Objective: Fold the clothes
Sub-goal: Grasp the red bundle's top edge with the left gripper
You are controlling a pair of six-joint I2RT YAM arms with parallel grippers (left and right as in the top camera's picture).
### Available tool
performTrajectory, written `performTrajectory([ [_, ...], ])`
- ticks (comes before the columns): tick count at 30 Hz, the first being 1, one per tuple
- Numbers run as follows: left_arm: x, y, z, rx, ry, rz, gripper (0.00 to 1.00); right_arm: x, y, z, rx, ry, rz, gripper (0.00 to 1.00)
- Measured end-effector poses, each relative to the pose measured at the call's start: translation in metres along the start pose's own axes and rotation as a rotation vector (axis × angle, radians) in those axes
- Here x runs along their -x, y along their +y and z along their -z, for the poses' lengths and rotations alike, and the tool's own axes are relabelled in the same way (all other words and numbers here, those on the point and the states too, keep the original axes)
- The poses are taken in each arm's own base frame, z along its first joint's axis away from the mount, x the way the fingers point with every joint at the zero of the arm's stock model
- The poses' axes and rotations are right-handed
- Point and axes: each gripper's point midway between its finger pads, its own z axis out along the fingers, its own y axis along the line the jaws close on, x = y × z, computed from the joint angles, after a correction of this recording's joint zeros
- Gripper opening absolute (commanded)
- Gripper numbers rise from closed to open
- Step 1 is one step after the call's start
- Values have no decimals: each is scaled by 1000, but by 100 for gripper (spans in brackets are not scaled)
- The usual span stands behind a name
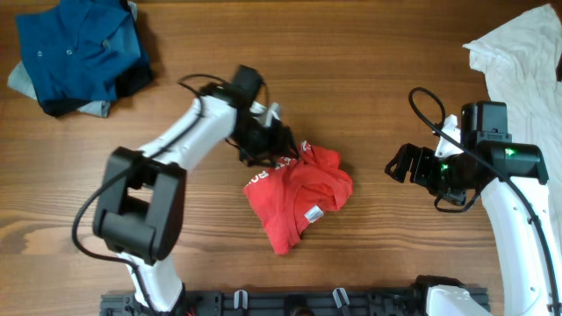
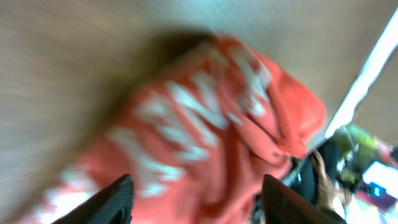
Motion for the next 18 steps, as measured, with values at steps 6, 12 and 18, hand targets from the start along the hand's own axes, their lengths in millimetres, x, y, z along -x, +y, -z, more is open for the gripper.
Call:
performTrajectory([
  [6, 32, 64, 50, 69, -126, -26, 78, 0, 0, 0, 0, 0, 7, 99],
  [12, 23, 63, 47, 84, -84, -204, 79, 0, 0, 0, 0, 0, 7, 99],
  [18, -5, 52, 17, 61, 14, -323, 77, -1, 0, 0, 0, 2, 6, 99],
])
